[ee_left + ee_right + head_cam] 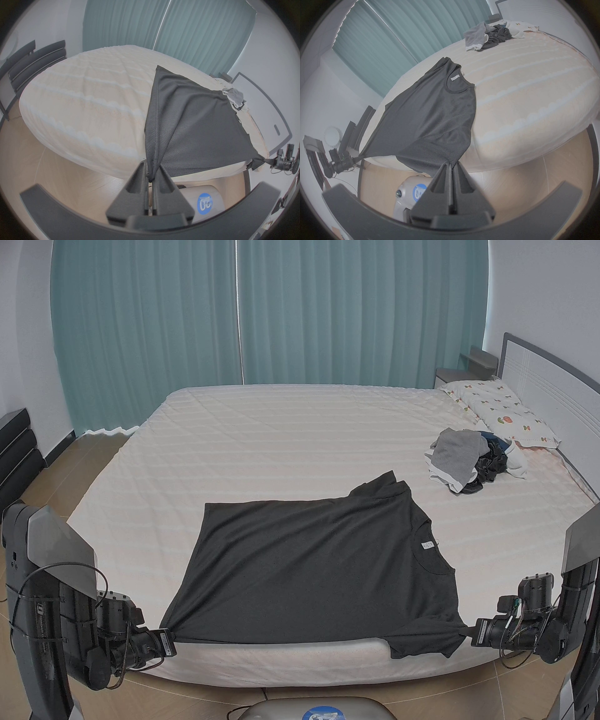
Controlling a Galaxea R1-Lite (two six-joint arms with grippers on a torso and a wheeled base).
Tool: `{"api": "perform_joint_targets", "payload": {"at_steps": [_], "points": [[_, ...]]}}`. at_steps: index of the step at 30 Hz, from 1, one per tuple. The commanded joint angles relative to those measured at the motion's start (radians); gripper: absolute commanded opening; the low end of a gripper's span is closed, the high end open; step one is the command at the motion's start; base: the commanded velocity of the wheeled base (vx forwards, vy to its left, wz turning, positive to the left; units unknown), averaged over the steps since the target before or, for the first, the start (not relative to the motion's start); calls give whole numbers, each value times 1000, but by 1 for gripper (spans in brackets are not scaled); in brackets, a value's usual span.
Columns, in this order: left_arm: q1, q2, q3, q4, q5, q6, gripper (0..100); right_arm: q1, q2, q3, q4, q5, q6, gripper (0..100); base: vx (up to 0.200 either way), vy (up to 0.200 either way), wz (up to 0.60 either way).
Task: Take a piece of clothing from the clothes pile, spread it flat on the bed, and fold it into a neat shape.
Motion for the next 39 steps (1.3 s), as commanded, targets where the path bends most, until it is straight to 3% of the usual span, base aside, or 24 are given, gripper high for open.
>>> {"api": "perform_joint_targets", "payload": {"at_steps": [1, 7, 11, 16, 27, 33, 39], "points": [[-9, 34, 15, 1, 12, 34, 0, -13, -17, 57, 2, 0, -80, 0, 0, 0, 0], [-34, 31, 57, -10, 12, 38, 0, -38, -22, 70, 30, -19, -107, 0, 0, 0, 0], [-45, 35, 77, -29, 20, 71, 0, -36, -19, 70, 88, -83, -158, 0, 0, 0, 0], [-46, 37, 77, -15, 66, 77, 0, -36, -46, 70, 142, -101, -187, 0, 0, 0, 0], [-61, -101, 77, 292, 68, 163, 0, -41, -88, 70, 212, -105, -229, 0, 0, 0, 0], [-69, -112, 77, 383, 69, 195, 0, -39, -143, 70, 312, -111, -273, 0, 0, 0, 0], [-74, -181, 77, 430, 65, 190, 0, -38, -181, 70, 318, -109, -279, 0, 0, 0, 0]]}}
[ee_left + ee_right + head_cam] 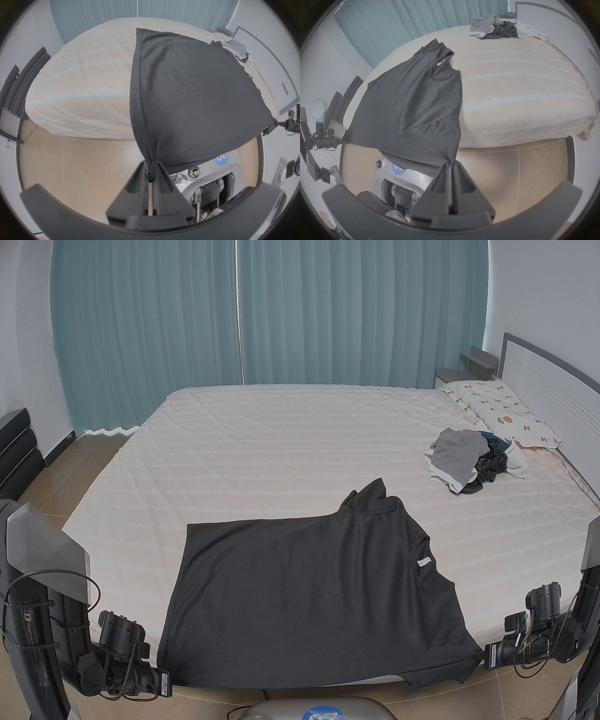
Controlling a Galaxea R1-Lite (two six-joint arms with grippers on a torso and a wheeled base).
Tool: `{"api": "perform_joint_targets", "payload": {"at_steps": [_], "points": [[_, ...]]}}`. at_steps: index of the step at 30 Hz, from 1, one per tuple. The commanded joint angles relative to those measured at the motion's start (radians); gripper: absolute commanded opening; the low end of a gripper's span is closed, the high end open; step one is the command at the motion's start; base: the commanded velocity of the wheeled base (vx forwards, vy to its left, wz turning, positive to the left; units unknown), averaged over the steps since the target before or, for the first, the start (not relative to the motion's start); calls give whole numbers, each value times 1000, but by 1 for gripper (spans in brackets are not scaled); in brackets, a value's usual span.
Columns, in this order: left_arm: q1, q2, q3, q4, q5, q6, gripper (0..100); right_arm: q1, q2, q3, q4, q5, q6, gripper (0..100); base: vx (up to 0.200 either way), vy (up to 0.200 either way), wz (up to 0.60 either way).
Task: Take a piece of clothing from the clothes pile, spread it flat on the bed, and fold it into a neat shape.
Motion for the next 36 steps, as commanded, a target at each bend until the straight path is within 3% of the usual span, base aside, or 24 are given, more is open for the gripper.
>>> {"api": "perform_joint_targets", "payload": {"at_steps": [1, 5, 12, 19, 22, 27, 30, 36], "points": [[-5, -112, 13, 60, -6, -6, 0, 0, -39, 16, -8, 3, 1, 0, 0, 0, 0], [-1, -188, -11, 71, -12, -28, 0, 0, -44, -1, -25, 11, 10, 0, 0, 0, 0], [1, -198, -130, 84, -14, -238, 0, 10, -25, -12, -178, 12, 116, 0, 0, 0, 0], [8, -238, -166, 86, -14, -288, 0, 12, -21, -73, -210, 14, 193, 0, 0, 0, 0], [10, -300, -219, 158, -17, -363, 0, 26, -25, -104, -212, 9, 237, 0, 0, 0, 0], [22, -381, -364, 416, -38, -506, 0, 41, -24, -127, -212, 9, 268, 0, 0, 0, 0], [39, -384, -403, 509, -40, -506, 0, 55, -19, -133, -214, 9, 280, 0, 0, 0, 0], [50, -367, -461, 561, -40, -515, 0, 61, -15, -155, -227, 4, 302, 0, 0, 0, 0]]}}
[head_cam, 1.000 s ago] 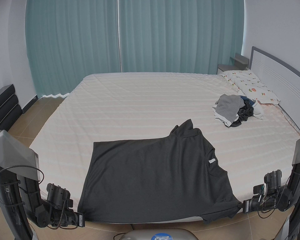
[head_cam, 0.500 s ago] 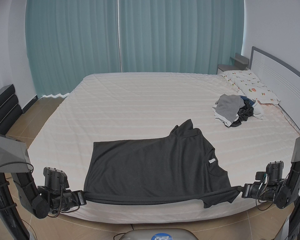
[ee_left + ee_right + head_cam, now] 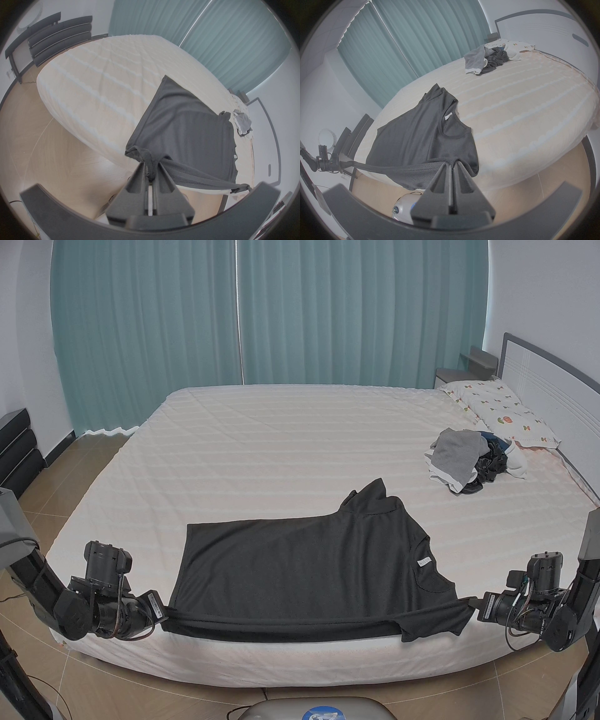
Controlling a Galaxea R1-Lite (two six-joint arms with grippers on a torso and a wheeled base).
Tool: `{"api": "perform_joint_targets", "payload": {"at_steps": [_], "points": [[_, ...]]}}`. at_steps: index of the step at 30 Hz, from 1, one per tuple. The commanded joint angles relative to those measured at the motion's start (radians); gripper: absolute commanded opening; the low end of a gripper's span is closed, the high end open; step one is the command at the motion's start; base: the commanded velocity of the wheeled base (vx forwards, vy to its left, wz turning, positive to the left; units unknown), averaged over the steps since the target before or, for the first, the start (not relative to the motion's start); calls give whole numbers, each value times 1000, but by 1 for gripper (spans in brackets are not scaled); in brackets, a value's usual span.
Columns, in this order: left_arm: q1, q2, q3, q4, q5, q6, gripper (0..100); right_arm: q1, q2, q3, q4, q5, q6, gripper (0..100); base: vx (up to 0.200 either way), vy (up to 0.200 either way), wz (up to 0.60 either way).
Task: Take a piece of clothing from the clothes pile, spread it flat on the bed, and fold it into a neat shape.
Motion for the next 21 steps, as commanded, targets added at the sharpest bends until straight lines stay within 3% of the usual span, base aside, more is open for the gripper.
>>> {"api": "perform_joint_targets", "payload": {"at_steps": [1, 14, 21], "points": [[15, -10, -67, 33, -2, -13, 0, 10, 9, -23, -5, 0, 8, 0, 0, 0, 0], [18, 96, -124, 67, -6, -63, 0, -4, 103, -117, -11, 0, 17, 0, 0, 0, 0], [16, 156, -191, 62, -6, -159, 0, -7, 165, -188, -13, -1, 33, 0, 0, 0, 0]]}}
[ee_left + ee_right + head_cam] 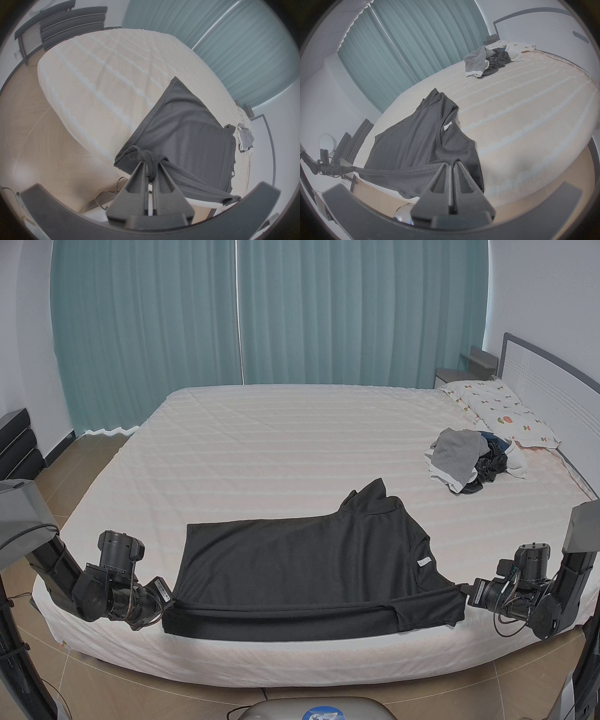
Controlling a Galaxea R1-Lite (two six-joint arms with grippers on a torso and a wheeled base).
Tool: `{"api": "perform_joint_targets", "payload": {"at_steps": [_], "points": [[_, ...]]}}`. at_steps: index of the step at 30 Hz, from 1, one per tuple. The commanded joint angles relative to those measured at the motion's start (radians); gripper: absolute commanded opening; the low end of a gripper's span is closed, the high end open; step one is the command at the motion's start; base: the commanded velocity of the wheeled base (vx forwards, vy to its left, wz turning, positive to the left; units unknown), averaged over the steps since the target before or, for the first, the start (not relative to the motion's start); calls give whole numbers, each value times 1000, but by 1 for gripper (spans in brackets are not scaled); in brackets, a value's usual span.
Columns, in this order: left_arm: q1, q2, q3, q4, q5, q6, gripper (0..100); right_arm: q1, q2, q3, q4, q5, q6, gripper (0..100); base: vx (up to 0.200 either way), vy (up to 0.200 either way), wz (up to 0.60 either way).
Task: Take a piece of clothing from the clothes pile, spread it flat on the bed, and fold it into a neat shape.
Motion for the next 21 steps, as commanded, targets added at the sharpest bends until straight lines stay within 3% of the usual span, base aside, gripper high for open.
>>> {"api": "perform_joint_targets", "payload": {"at_steps": [1, 7, 21], "points": [[-1, 47, -40, -3, 0, -33, 0, -3, 65, -45, -3, 3, 4, 0, 0, 0, 0], [-1, 70, -57, -5, 1, -44, 0, 8, 126, -115, -1, -2, 62, 0, 0, 0, 0], [-4, 167, -148, -5, -2, -115, 0, 8, 232, -224, 0, -1, 94, 0, 0, 0, 0]]}}
